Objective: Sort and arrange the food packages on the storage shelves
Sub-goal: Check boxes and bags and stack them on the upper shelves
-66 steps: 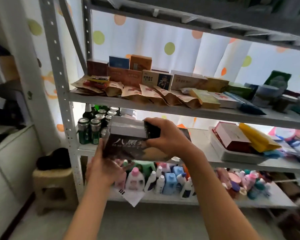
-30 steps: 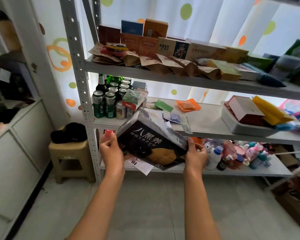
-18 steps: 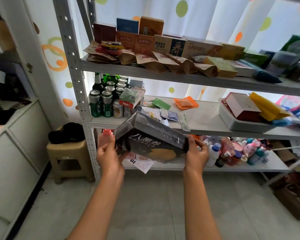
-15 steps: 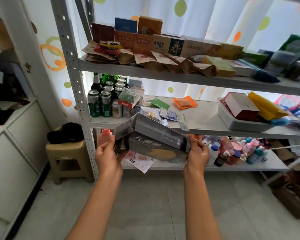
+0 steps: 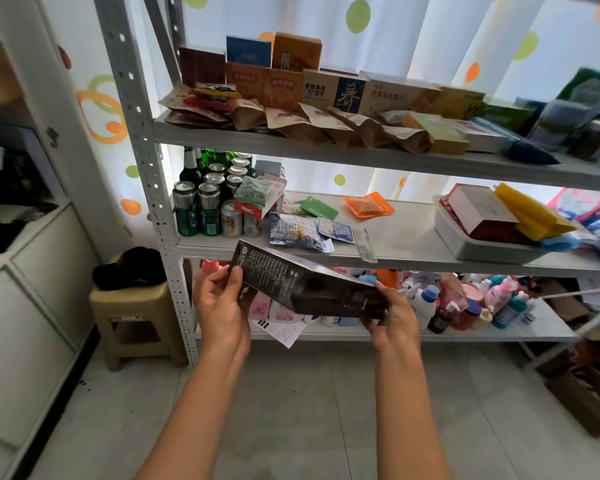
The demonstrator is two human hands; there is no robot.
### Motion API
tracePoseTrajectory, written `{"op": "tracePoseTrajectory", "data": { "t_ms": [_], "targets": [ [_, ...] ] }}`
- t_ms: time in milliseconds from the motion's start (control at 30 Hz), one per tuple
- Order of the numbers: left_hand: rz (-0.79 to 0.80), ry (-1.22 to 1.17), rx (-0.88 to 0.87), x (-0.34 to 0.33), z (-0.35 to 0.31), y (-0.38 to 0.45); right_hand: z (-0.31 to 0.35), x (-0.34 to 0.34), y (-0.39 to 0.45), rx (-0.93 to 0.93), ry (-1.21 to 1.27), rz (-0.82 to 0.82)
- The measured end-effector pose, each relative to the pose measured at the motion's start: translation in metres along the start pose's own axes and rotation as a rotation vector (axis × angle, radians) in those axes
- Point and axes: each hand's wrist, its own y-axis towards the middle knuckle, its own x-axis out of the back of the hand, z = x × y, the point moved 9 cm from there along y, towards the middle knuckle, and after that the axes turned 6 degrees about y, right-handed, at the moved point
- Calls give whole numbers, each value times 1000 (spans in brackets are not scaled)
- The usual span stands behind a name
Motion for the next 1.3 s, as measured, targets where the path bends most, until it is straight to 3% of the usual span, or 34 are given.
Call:
{"op": "tracePoseTrajectory", "data": {
  "t_ms": [267, 700, 967, 1300],
  "targets": [
    [48, 38, 104, -7, 10, -7, 17, 0, 0, 143, 125, 17],
    [45, 227, 215, 13, 18, 0, 48, -10, -15, 342, 121, 266],
    [17, 202, 307, 29, 33, -5, 53, -28, -32, 353, 117, 406],
    [58, 163, 324, 30, 36, -3, 55, -38, -37, 336, 142, 457]
  ]
}}
